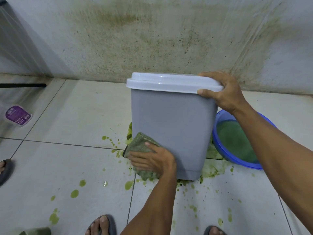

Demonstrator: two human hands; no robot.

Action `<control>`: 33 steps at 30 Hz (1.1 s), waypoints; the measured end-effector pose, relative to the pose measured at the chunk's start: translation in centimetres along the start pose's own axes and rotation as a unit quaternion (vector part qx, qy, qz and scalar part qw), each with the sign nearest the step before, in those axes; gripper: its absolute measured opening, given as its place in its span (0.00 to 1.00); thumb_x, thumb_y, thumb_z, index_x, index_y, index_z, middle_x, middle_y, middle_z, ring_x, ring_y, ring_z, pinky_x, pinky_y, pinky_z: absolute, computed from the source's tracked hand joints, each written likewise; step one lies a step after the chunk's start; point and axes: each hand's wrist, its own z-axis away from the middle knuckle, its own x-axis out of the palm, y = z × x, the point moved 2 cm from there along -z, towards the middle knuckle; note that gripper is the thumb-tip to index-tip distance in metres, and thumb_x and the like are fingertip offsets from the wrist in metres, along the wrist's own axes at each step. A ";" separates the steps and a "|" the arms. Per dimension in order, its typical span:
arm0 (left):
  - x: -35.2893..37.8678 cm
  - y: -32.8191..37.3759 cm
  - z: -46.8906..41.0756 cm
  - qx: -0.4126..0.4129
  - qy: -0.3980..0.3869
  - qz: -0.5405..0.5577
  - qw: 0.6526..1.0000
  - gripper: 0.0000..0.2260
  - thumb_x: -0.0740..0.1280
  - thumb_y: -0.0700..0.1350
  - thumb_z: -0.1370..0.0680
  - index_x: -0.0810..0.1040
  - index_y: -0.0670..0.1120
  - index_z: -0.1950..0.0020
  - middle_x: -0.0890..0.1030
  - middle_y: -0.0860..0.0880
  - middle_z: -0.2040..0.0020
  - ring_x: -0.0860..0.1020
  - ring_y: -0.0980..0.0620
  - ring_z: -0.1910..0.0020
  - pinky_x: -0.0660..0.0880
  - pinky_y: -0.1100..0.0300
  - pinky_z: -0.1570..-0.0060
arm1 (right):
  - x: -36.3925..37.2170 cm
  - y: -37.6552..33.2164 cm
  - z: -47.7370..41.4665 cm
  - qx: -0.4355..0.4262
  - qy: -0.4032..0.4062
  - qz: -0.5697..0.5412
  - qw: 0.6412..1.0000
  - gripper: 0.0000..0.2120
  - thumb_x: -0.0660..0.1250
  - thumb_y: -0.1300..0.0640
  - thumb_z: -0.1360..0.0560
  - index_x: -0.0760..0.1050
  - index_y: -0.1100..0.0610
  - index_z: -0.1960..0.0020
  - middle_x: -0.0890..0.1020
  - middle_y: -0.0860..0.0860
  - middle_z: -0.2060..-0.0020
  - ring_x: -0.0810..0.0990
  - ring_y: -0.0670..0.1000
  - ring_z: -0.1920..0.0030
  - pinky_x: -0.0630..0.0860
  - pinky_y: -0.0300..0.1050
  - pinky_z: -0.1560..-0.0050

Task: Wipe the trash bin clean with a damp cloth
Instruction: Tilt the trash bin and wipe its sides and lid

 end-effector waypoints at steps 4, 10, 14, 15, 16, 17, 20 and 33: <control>0.2 4.4 -0.7 0.221 -0.003 -0.049 0.974 0.37 0.49 0.63 0.18 0.44 0.43 0.16 0.45 0.43 0.16 0.43 0.45 0.17 0.38 0.45 0.20 | 0.1 -0.1 -0.1 -0.002 0.004 0.000 1.000 0.22 0.75 0.39 0.38 0.80 0.38 0.44 0.81 0.47 0.42 0.76 0.54 0.38 0.73 0.50 0.35; 1.4 11.2 -1.8 0.501 -0.012 -0.151 0.852 0.37 0.54 0.58 0.16 0.44 0.36 0.18 0.43 0.35 0.18 0.42 0.38 0.18 0.42 0.40 0.20 | -0.1 -0.2 0.1 0.002 -0.001 -0.007 1.000 0.24 0.75 0.38 0.39 0.80 0.38 0.43 0.81 0.49 0.41 0.75 0.56 0.38 0.73 0.54 0.35; 0.4 8.6 -5.4 0.664 -0.018 -0.211 0.717 0.34 0.51 0.59 0.15 0.49 0.38 0.18 0.48 0.38 0.18 0.45 0.40 0.17 0.44 0.42 0.20 | -0.1 -0.6 0.3 0.005 -0.003 -0.010 1.000 0.23 0.75 0.38 0.39 0.80 0.35 0.44 0.81 0.46 0.40 0.75 0.52 0.36 0.72 0.53 0.32; -0.1 8.3 -6.1 0.641 -0.015 -0.186 0.745 0.33 0.52 0.58 0.15 0.50 0.39 0.18 0.51 0.38 0.17 0.47 0.40 0.17 0.46 0.42 0.20 | -0.1 -0.7 0.4 0.007 -0.003 -0.007 1.000 0.23 0.75 0.38 0.39 0.80 0.35 0.44 0.81 0.45 0.40 0.75 0.51 0.36 0.72 0.51 0.32; -0.5 8.1 -6.4 0.583 -0.013 -0.149 0.799 0.33 0.53 0.58 0.16 0.51 0.40 0.18 0.53 0.38 0.17 0.50 0.40 0.17 0.49 0.42 0.20 | -0.1 -0.7 0.4 0.010 -0.002 -0.004 1.000 0.23 0.75 0.38 0.39 0.80 0.35 0.44 0.81 0.44 0.40 0.75 0.50 0.36 0.71 0.50 0.32; -0.9 8.2 -6.1 0.500 -0.018 -0.106 0.859 0.33 0.54 0.58 0.16 0.51 0.41 0.17 0.55 0.40 0.17 0.54 0.41 0.18 0.52 0.42 0.20 | -0.1 -0.8 0.5 0.012 -0.002 -0.003 1.000 0.23 0.75 0.38 0.39 0.80 0.35 0.44 0.81 0.44 0.40 0.75 0.50 0.36 0.71 0.51 0.31; -1.6 9.8 -4.8 0.317 -0.037 -0.005 0.948 0.30 0.52 0.62 0.17 0.60 0.48 0.18 0.68 0.47 0.21 0.67 0.45 0.24 0.64 0.47 0.25 | -0.1 -1.0 0.8 0.010 0.000 0.004 1.000 0.24 0.75 0.38 0.39 0.80 0.37 0.43 0.80 0.44 0.40 0.75 0.50 0.36 0.71 0.54 0.31; -4.3 21.1 -8.7 0.161 -0.294 0.176 0.926 0.19 0.58 0.58 0.15 0.84 0.50 0.49 0.86 0.52 0.50 0.82 0.52 0.47 0.78 0.50 0.39 | -0.4 -1.8 3.1 -0.035 0.027 0.052 0.998 0.23 0.73 0.36 0.36 0.79 0.35 0.42 0.80 0.38 0.38 0.73 0.47 0.34 0.64 0.64 0.30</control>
